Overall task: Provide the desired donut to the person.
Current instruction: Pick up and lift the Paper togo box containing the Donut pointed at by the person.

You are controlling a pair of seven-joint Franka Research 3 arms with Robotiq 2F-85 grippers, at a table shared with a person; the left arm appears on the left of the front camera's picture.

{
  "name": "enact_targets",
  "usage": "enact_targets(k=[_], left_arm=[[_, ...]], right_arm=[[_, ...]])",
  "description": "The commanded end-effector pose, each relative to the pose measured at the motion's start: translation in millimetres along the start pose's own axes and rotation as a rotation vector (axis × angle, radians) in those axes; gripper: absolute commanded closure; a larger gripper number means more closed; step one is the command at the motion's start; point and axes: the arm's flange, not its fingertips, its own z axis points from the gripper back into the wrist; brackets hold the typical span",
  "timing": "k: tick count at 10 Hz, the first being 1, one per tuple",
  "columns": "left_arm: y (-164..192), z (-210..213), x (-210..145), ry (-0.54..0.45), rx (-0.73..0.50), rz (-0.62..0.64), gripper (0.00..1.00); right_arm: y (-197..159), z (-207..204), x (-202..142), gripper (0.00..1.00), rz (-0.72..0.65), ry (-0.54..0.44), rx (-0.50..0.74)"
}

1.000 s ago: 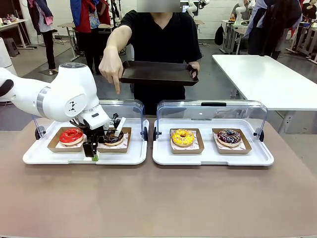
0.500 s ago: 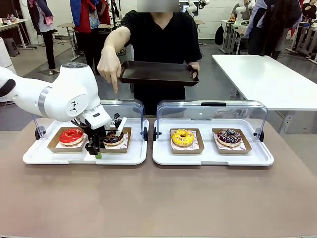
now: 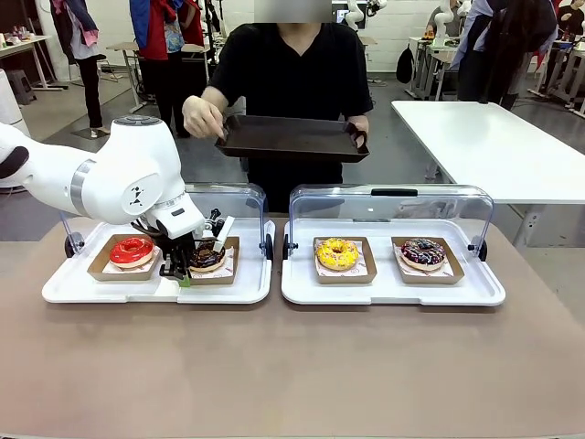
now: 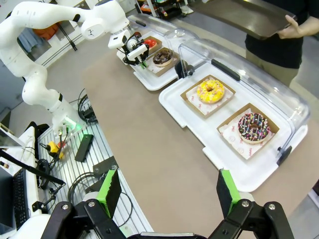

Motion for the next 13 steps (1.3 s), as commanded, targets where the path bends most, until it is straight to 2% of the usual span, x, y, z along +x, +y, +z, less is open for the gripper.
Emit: enact_targets(k=[1, 4, 6, 8, 11, 13], left_arm=[[4, -1, 1, 0.019, 0.0, 0.004, 1.0], [2, 2, -1, 0.012, -0.008, 0.001, 1.0], [-11, 24, 4, 0.031, -0.01, 0.057, 1.0], [-52, 69, 13, 0.069, 0.012, 0.106, 1.0], [-117, 146, 17, 0.075, 0.019, 0.077, 1.0], [-137, 195, 20, 0.052, 0.054, 0.053, 1.0]], right_arm=[[-1, -1, 3, 0.0, 0.012, -0.033, 0.018], [-1, -1, 3, 0.0, 0.012, -0.033, 0.018], [-1, -1, 3, 0.0, 0.012, -0.033, 0.018], [-1, -1, 3, 0.0, 0.012, -0.033, 0.018], [-1, -1, 3, 0.0, 0.012, -0.033, 0.018], [-1, -1, 3, 0.0, 0.012, -0.033, 0.018]])
